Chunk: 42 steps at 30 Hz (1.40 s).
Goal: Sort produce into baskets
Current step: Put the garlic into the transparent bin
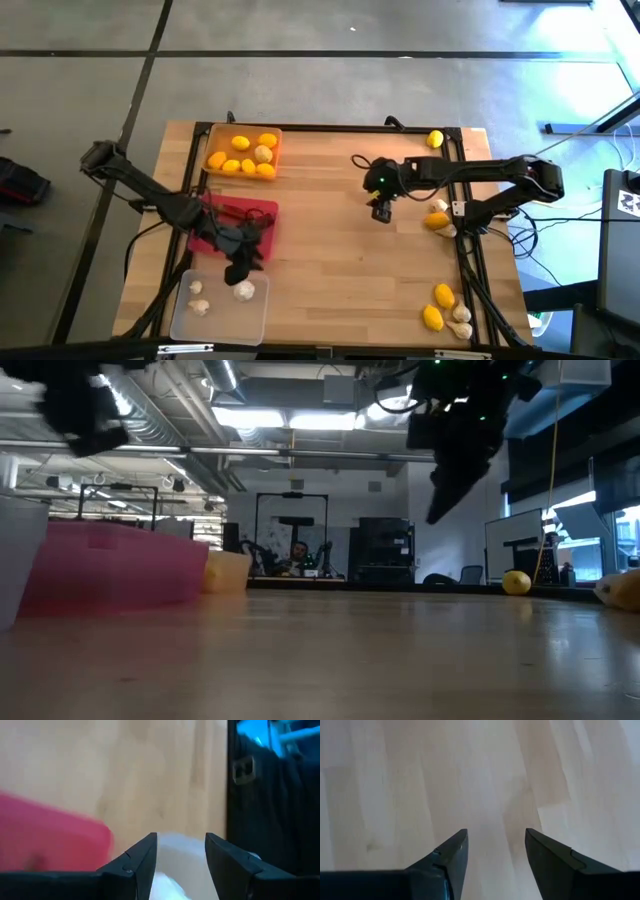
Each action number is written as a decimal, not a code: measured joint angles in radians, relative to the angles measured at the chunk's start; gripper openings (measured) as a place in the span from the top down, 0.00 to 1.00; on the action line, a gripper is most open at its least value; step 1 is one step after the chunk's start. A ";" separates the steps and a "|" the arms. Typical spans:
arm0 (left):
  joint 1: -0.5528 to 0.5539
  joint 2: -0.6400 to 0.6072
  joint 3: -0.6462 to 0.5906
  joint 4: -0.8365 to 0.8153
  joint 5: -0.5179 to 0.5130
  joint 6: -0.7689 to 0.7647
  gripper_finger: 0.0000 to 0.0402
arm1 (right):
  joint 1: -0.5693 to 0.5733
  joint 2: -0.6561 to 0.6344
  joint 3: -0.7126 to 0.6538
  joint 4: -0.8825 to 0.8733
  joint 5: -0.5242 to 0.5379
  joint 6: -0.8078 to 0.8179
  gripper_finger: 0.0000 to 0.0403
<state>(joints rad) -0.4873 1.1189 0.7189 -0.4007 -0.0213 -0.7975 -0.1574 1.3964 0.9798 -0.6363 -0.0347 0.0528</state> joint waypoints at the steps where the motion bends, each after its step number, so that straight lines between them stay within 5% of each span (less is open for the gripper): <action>1: 0.012 -0.006 0.000 0.006 -0.037 0.036 0.60 | 0.000 -0.012 0.000 -0.019 0.001 0.017 0.53; 7: 0.063 0.000 0.000 0.084 -0.220 0.236 0.60 | 0.000 -0.124 0.000 -0.190 -0.001 0.114 0.53; 18: 0.111 0.008 0.001 0.198 -0.283 0.444 0.60 | 0.001 -0.280 0.000 -0.532 -0.045 0.360 0.53; 27: 0.110 0.008 0.001 0.204 -0.283 0.454 0.60 | 0.000 -0.271 0.000 -0.644 0.066 0.471 0.51; 36: 0.110 0.008 0.001 0.211 -0.283 0.453 0.60 | -0.023 -0.165 0.000 -0.744 0.147 0.550 0.30; 42: 0.110 0.008 0.001 0.211 -0.283 0.453 0.60 | -0.130 -0.071 0.000 -0.771 0.163 0.540 0.27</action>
<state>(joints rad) -0.3775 1.1267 0.7200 -0.1901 -0.3042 -0.3443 -0.2870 1.3256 0.9802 -1.4075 0.1281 0.5924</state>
